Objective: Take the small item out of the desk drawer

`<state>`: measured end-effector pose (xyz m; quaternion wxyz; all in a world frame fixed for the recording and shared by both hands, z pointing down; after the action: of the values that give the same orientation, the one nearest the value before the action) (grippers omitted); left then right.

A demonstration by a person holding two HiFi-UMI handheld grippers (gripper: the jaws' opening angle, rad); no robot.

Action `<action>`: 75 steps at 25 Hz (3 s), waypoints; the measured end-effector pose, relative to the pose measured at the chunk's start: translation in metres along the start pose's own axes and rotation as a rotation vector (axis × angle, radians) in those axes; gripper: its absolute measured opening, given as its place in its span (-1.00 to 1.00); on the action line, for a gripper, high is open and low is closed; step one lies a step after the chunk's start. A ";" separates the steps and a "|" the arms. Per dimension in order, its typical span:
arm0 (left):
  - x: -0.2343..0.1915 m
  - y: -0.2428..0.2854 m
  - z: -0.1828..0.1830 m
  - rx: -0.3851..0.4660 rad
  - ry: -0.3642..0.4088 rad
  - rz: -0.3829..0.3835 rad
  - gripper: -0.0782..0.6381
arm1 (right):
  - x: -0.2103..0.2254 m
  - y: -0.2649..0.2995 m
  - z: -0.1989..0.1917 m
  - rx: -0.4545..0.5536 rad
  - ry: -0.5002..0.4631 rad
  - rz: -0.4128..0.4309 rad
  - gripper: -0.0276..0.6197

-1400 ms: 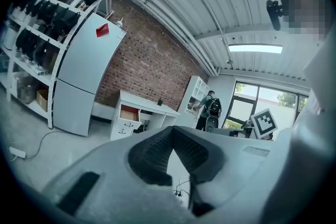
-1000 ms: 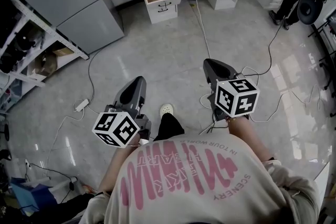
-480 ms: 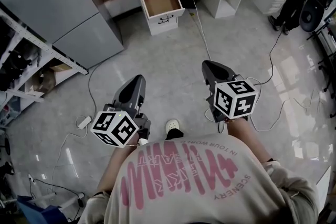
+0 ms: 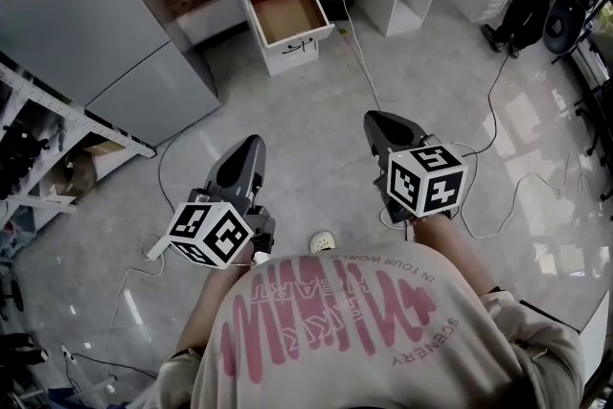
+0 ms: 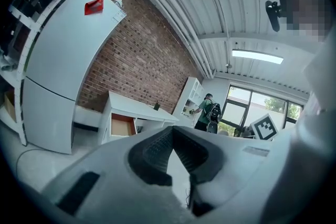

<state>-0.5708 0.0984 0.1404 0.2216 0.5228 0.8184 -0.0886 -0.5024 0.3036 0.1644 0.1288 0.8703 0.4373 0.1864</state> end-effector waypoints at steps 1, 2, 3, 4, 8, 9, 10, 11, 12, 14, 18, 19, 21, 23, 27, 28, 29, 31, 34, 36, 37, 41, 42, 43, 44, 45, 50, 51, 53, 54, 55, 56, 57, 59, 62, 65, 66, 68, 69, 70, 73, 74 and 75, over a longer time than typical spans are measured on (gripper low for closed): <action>-0.004 0.003 0.000 -0.003 -0.006 -0.005 -0.77 | 0.000 0.003 0.001 -0.003 -0.001 -0.003 -0.89; -0.006 0.005 0.000 -0.006 -0.011 -0.010 -0.76 | -0.001 0.006 0.001 -0.005 0.001 -0.005 -0.89; -0.009 0.008 0.000 -0.008 -0.015 -0.015 -0.77 | -0.001 0.008 0.000 -0.009 0.006 -0.005 -0.89; -0.010 0.009 -0.001 -0.011 -0.017 -0.020 -0.77 | 0.000 0.010 0.000 -0.011 0.016 -0.005 -0.89; -0.016 0.016 0.003 -0.010 -0.018 -0.032 -0.77 | 0.002 0.017 0.001 -0.013 0.054 -0.006 -0.89; -0.018 0.017 0.004 -0.010 -0.019 -0.033 -0.77 | 0.002 0.019 0.002 -0.015 0.056 -0.007 -0.89; -0.019 0.019 0.005 -0.010 -0.020 -0.033 -0.77 | 0.002 0.021 0.002 -0.017 0.056 -0.007 -0.89; -0.021 0.019 0.005 -0.010 -0.021 -0.032 -0.77 | 0.003 0.022 0.002 -0.019 0.057 -0.007 -0.89; -0.022 0.020 0.005 -0.010 -0.022 -0.030 -0.76 | 0.003 0.024 0.002 -0.022 0.058 -0.006 -0.89; -0.024 0.020 0.005 -0.009 -0.023 -0.026 -0.77 | 0.003 0.026 0.000 -0.027 0.066 -0.002 -0.89; -0.028 0.017 0.005 -0.003 -0.022 -0.016 -0.77 | 0.001 0.031 0.001 -0.025 0.072 0.008 -0.89; -0.030 0.017 0.004 -0.004 -0.023 -0.013 -0.77 | 0.000 0.032 0.001 -0.025 0.070 0.011 -0.89; -0.034 0.017 0.003 -0.008 -0.027 -0.007 -0.77 | -0.002 0.036 -0.001 -0.032 0.069 0.016 -0.89; -0.037 0.020 0.004 -0.011 -0.027 -0.004 -0.77 | 0.000 0.040 -0.004 -0.042 0.075 0.018 -0.89; -0.045 0.026 0.004 -0.019 -0.029 -0.003 -0.77 | 0.007 0.048 -0.010 -0.055 0.094 0.003 -0.89; -0.047 0.027 0.004 -0.020 -0.030 -0.003 -0.77 | 0.008 0.050 -0.012 -0.059 0.099 0.000 -0.89; -0.049 0.028 0.003 -0.022 -0.032 -0.003 -0.77 | 0.008 0.051 -0.014 -0.064 0.104 -0.001 -0.89; -0.050 0.029 0.001 -0.029 -0.038 -0.006 -0.76 | 0.009 0.053 -0.017 -0.073 0.113 -0.002 -0.89; -0.051 0.031 -0.001 -0.039 -0.046 -0.014 -0.77 | 0.012 0.053 -0.016 -0.078 0.114 -0.012 -0.89; -0.054 0.031 0.000 -0.035 -0.047 -0.015 -0.77 | 0.015 0.056 -0.014 -0.076 0.114 -0.019 -0.89; -0.055 0.031 0.002 -0.031 -0.046 -0.013 -0.77 | 0.015 0.057 -0.012 -0.073 0.115 -0.020 -0.89; -0.066 0.035 0.009 -0.013 -0.055 0.005 -0.77 | 0.015 0.068 -0.002 -0.070 0.099 -0.005 -0.89; -0.068 0.037 0.010 -0.011 -0.056 0.010 -0.77 | 0.015 0.072 0.000 -0.072 0.091 0.001 -0.89; -0.070 0.039 0.011 -0.009 -0.056 0.015 -0.77 | 0.015 0.076 0.002 -0.076 0.083 0.006 -0.89; -0.074 0.042 0.012 -0.009 -0.059 0.023 -0.77 | 0.016 0.081 0.003 -0.081 0.076 0.011 -0.89; -0.077 0.044 0.012 -0.010 -0.064 0.032 -0.77 | 0.019 0.087 0.004 -0.089 0.072 0.015 -0.89; -0.102 0.066 0.009 -0.019 -0.090 0.071 -0.77 | 0.034 0.123 0.009 -0.115 0.077 0.033 -0.89; -0.105 0.072 0.009 -0.019 -0.093 0.075 -0.77 | 0.038 0.130 0.009 -0.121 0.078 0.038 -0.89; -0.111 0.084 0.010 -0.021 -0.095 0.085 -0.77 | 0.046 0.143 0.010 -0.135 0.083 0.051 -0.89; -0.113 0.091 0.011 -0.022 -0.095 0.091 -0.77 | 0.051 0.151 0.012 -0.142 0.085 0.057 -0.89; -0.117 0.099 0.013 -0.020 -0.096 0.098 -0.77 | 0.056 0.159 0.015 -0.148 0.087 0.064 -0.89; -0.121 0.107 0.017 -0.018 -0.097 0.104 -0.76 | 0.060 0.168 0.019 -0.151 0.087 0.072 -0.89; -0.126 0.115 0.021 -0.014 -0.097 0.110 -0.77 | 0.063 0.178 0.025 -0.154 0.084 0.080 -0.89; -0.136 0.132 0.030 -0.005 -0.095 0.122 -0.77 | 0.070 0.199 0.037 -0.157 0.075 0.096 -0.89; -0.148 0.160 0.043 0.006 -0.102 0.139 -0.77 | 0.086 0.228 0.055 -0.167 0.067 0.116 -0.89; -0.156 0.190 0.051 0.009 -0.105 0.153 -0.77 | 0.104 0.250 0.072 -0.177 0.059 0.135 -0.89; -0.158 0.199 0.054 0.013 -0.108 0.160 -0.76 | 0.109 0.259 0.077 -0.180 0.054 0.143 -0.89; -0.165 0.216 0.059 0.022 -0.114 0.171 -0.77 | 0.119 0.276 0.086 -0.189 0.046 0.161 -0.89; -0.167 0.224 0.062 0.025 -0.115 0.175 -0.77 | 0.124 0.285 0.090 -0.193 0.043 0.169 -0.89; -0.170 0.232 0.064 0.028 -0.115 0.179 -0.77 | 0.129 0.294 0.095 -0.194 0.042 0.176 -0.89; -0.178 0.255 0.075 0.043 -0.112 0.195 -0.77 | 0.143 0.318 0.112 -0.191 0.039 0.198 -0.89; -0.180 0.262 0.079 0.049 -0.110 0.205 -0.77 | 0.147 0.326 0.118 -0.188 0.034 0.208 -0.89; -0.183 0.268 0.082 0.057 -0.110 0.215 -0.77 | 0.152 0.333 0.124 -0.186 0.028 0.217 -0.89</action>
<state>-0.2434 0.0352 0.1744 0.2594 0.6080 0.7413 -0.1160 -0.1276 0.2240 0.2144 0.1818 0.8941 0.3231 0.2511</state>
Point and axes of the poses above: the fingertips, and each gripper's own axes: y forward along the fingers, x to its right, z out of its top, the point moved 3 cm from there along -y, backward along the fingers, and after that the axes turned 2 degrees about -z, right-handed, at the moved point
